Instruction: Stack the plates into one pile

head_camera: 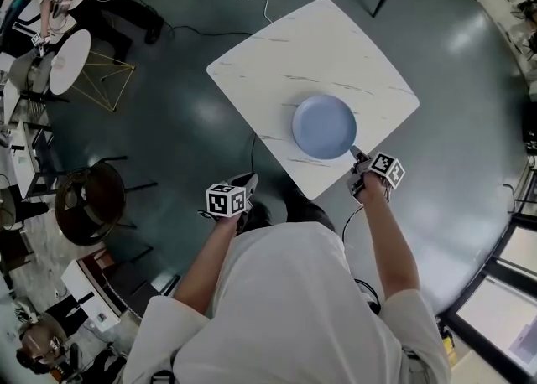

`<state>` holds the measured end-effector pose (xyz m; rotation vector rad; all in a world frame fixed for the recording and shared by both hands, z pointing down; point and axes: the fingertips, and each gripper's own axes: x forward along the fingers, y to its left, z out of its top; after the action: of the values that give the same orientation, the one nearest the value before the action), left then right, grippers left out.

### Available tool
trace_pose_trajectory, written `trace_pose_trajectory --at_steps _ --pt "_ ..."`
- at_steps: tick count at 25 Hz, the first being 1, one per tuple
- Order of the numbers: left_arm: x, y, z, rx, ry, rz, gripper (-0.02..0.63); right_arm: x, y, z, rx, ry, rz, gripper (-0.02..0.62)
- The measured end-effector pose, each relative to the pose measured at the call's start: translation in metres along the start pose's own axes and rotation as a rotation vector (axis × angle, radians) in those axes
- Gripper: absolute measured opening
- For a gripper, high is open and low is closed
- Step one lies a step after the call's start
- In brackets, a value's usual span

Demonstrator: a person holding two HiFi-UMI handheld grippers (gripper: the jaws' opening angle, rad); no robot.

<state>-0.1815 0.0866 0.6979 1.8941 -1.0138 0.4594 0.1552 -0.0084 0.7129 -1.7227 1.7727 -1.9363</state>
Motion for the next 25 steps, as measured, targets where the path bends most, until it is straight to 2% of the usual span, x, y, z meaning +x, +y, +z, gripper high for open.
trace_pose_trajectory --at_steps 4,7,12,17,21,25 --pt "-0.018 -0.004 -0.012 -0.003 -0.013 -0.035 0.014 -0.030 0.023 -0.019 0.015 -0.045 0.111 0.126" --pt "-0.031 -0.010 -0.021 0.026 -0.016 -0.061 0.014 -0.057 0.036 -0.036 -0.071 -0.071 0.152 0.126" --pt "-0.052 -0.014 -0.027 0.095 -0.010 -0.079 0.014 -0.103 0.051 -0.062 -0.242 -0.116 0.167 0.126" --pt "-0.073 -0.031 -0.009 0.155 -0.054 -0.119 0.014 -0.144 0.074 -0.083 -0.417 -0.184 0.175 0.112" --pt "-0.086 -0.053 0.004 0.214 -0.089 -0.161 0.014 -0.172 0.081 -0.095 -0.494 -0.229 0.177 0.065" --pt "-0.097 -0.081 0.015 0.316 -0.108 -0.189 0.014 -0.202 0.089 -0.101 -0.577 -0.267 0.179 0.044"
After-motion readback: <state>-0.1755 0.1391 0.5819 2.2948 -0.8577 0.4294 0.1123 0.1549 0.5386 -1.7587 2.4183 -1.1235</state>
